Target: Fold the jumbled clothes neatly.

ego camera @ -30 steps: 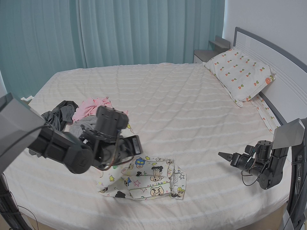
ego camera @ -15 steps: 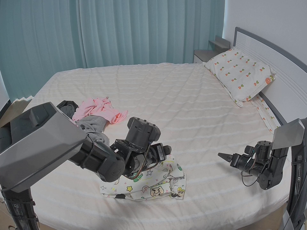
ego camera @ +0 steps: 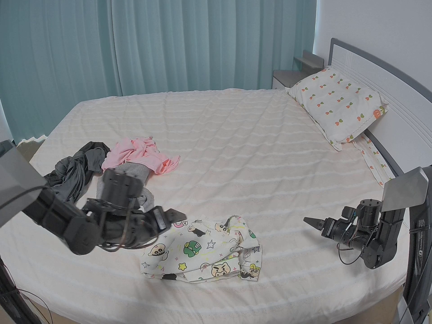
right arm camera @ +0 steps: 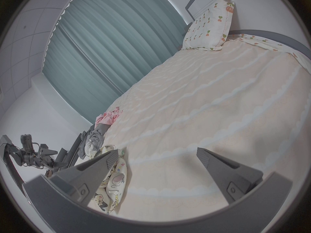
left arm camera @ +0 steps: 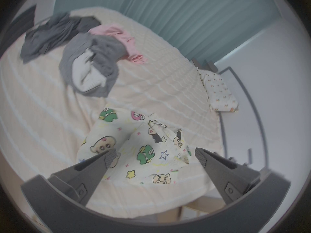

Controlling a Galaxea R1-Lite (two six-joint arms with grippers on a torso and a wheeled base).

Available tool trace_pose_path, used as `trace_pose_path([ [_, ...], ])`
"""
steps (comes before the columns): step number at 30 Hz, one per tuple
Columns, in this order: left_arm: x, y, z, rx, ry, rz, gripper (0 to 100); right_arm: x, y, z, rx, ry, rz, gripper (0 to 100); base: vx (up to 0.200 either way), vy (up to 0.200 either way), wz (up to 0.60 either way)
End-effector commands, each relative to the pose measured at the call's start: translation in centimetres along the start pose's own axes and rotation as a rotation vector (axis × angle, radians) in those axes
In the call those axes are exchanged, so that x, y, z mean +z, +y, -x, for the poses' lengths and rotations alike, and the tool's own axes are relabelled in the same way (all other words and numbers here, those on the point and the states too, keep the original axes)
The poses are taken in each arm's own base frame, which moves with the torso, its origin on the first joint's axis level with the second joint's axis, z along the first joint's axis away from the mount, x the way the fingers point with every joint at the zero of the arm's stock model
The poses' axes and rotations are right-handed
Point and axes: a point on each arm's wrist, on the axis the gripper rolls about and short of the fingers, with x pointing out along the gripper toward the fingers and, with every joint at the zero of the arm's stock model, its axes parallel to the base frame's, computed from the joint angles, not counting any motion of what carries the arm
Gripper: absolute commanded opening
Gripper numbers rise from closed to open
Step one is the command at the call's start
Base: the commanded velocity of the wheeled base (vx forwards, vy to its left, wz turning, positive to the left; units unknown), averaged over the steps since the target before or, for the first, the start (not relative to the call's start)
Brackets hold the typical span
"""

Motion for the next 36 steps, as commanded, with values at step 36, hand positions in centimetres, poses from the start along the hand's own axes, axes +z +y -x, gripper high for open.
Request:
trace_pose_path([
  [36, -0.5, 10.5, 3.6, -0.199, 0.036, 0.261, 100, -1.6, 0.3, -1.9, 0.024, 0.036, -0.18, 100, -0.033, 0.0, 0.0],
])
